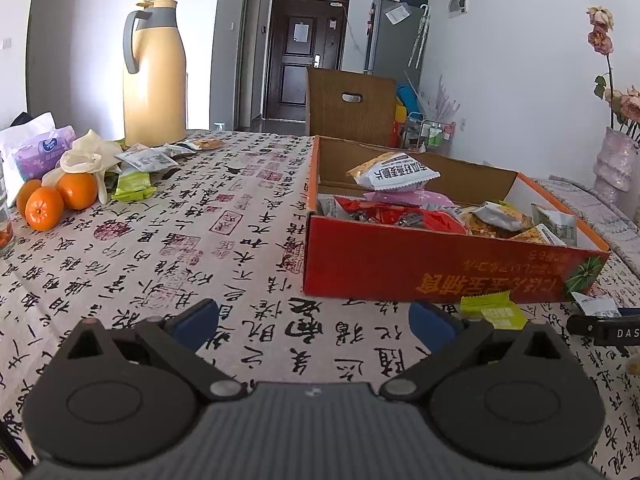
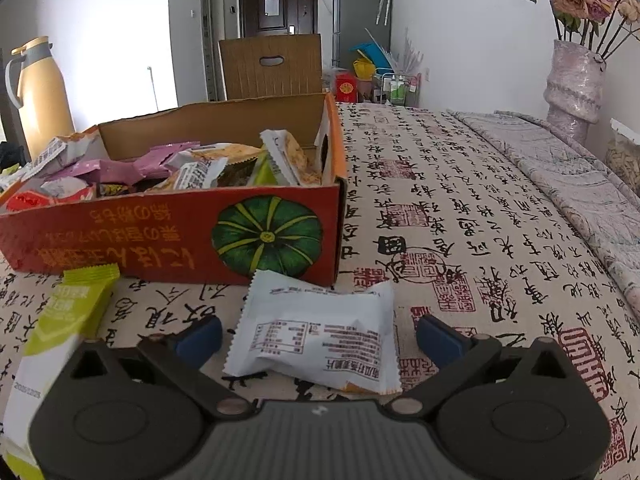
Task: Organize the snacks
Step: 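Close the right gripper on the white printed packet, then grasp the green-and-white nut bar with the left gripper while the right holds its packet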
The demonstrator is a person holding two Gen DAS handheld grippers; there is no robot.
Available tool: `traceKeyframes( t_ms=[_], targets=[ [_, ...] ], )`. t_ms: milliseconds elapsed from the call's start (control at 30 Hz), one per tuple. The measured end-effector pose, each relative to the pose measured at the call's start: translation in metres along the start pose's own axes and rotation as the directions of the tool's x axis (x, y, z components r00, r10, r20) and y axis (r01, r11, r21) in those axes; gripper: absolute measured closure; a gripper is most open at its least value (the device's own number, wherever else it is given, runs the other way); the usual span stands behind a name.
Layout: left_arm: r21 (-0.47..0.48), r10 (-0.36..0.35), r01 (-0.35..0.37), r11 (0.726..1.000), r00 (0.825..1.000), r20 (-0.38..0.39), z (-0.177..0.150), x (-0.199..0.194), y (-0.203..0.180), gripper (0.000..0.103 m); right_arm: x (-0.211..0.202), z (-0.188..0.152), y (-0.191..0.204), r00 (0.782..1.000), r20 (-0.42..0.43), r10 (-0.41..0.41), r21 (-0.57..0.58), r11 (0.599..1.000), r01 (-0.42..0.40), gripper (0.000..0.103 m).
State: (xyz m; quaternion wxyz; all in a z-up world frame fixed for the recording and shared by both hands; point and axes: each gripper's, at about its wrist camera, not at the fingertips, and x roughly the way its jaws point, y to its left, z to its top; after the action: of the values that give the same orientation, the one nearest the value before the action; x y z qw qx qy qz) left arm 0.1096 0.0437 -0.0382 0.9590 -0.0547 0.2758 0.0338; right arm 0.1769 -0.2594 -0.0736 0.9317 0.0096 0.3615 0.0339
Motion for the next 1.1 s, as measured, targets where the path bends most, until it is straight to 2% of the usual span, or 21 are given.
traceKeyframes(
  t_ms=[67, 100, 133, 267, 433, 767, 1100],
  targets=[
    [0.002, 0.001, -0.001, 1.0, 1.0, -0.006, 0.0, 0.001, 0.0, 0.0, -0.002, 0.0, 0.0, 1.0, 0.008, 0.003, 0.001, 1.0, -0.003, 0.006],
    [0.004, 0.003, -0.003, 1.0, 1.0, -0.008, 0.0, 0.002, 0.0, 0.0, -0.003, -0.001, -0.001, 1.0, 0.016, 0.005, 0.001, 1.0, -0.005, 0.014],
    [0.006, 0.004, -0.004, 1.0, 1.0, -0.007, 0.0, 0.002, -0.001, 0.0, -0.005, -0.001, -0.001, 1.0, 0.024, 0.006, 0.001, 1.0, -0.006, 0.027],
    [0.008, 0.007, -0.007, 1.0, 1.0, -0.01, -0.001, 0.002, -0.001, 0.0, -0.013, -0.002, -0.003, 0.998, 0.05, 0.047, 0.01, 0.999, -0.048, 0.046],
    [0.017, 0.011, -0.01, 1.0, 0.999, -0.035, -0.001, 0.007, -0.002, 0.0, -0.027, -0.005, -0.003, 0.995, 0.087, 0.054, 0.001, 0.999, -0.054, 0.049],
    [0.075, 0.034, -0.026, 0.997, 0.994, -0.107, 0.003, 0.01, -0.016, 0.0, -0.067, -0.025, -0.013, 0.983, 0.176, 0.055, -0.025, 0.998, -0.051, 0.049],
    [0.12, -0.042, 0.056, 0.991, 0.992, -0.117, 0.01, -0.004, -0.071, 0.0, -0.079, -0.043, -0.022, 0.973, 0.223, 0.057, -0.026, 0.998, -0.052, 0.049]
  ],
)
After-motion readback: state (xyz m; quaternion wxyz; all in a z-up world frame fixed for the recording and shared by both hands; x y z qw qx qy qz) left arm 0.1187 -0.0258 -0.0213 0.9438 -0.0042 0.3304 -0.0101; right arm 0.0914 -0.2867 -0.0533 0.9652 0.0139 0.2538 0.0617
